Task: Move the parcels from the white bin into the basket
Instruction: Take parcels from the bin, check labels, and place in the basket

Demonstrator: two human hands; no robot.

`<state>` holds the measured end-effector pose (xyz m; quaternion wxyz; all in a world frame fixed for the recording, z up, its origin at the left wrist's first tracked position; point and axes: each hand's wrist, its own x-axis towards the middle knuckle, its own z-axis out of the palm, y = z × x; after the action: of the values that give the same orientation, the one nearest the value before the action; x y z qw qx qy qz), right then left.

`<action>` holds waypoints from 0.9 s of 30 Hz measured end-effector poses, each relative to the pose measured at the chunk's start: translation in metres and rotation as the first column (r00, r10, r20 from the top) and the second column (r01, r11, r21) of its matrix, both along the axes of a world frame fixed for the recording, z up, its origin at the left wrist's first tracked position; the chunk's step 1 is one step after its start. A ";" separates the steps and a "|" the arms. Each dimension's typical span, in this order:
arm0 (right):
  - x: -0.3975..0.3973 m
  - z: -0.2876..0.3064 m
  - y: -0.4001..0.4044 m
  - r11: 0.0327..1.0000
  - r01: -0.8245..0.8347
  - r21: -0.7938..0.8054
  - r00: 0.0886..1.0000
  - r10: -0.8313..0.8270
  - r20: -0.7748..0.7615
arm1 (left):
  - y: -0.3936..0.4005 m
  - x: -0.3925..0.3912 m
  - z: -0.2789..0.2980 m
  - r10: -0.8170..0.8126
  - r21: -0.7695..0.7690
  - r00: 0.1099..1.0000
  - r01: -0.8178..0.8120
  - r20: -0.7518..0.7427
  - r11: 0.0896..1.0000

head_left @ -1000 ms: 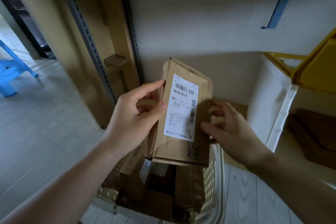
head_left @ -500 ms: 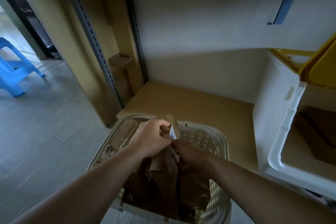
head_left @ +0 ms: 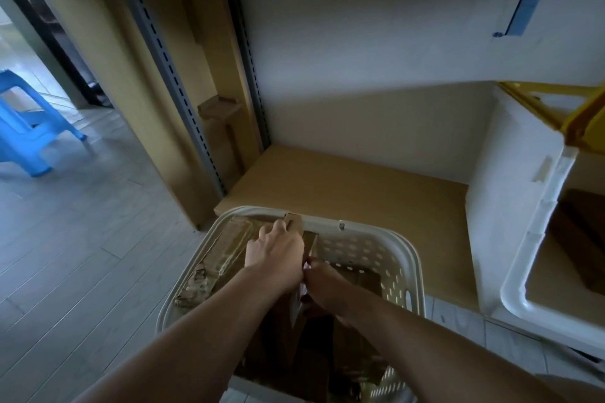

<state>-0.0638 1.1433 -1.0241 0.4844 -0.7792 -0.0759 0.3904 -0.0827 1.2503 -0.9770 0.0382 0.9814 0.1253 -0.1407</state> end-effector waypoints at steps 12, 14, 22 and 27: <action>0.017 0.000 0.001 0.979 -0.143 -0.147 0.980 0.161 0.120 | 0.012 -0.012 0.009 -0.036 -0.095 0.990 0.023 -0.134 0.995; 0.017 0.001 0.000 0.973 -0.146 -0.176 0.971 0.175 0.161 | 0.011 -0.012 0.016 -0.040 -0.125 0.992 0.025 -0.121 0.992; 0.005 0.067 -0.053 0.965 -0.073 -0.252 0.859 0.189 0.476 | 0.004 -0.005 0.037 -0.097 -0.234 0.971 0.149 0.220 0.961; -0.012 0.103 -0.122 0.995 0.061 -0.074 0.722 0.007 0.692 | -0.026 -0.010 0.066 -0.096 -0.541 0.890 0.354 0.446 0.763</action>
<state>-0.0762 1.0217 -0.9215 0.3907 -0.8909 -0.2215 0.0678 -0.0927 1.2243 -0.9115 0.3584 0.9315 -0.0582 0.0226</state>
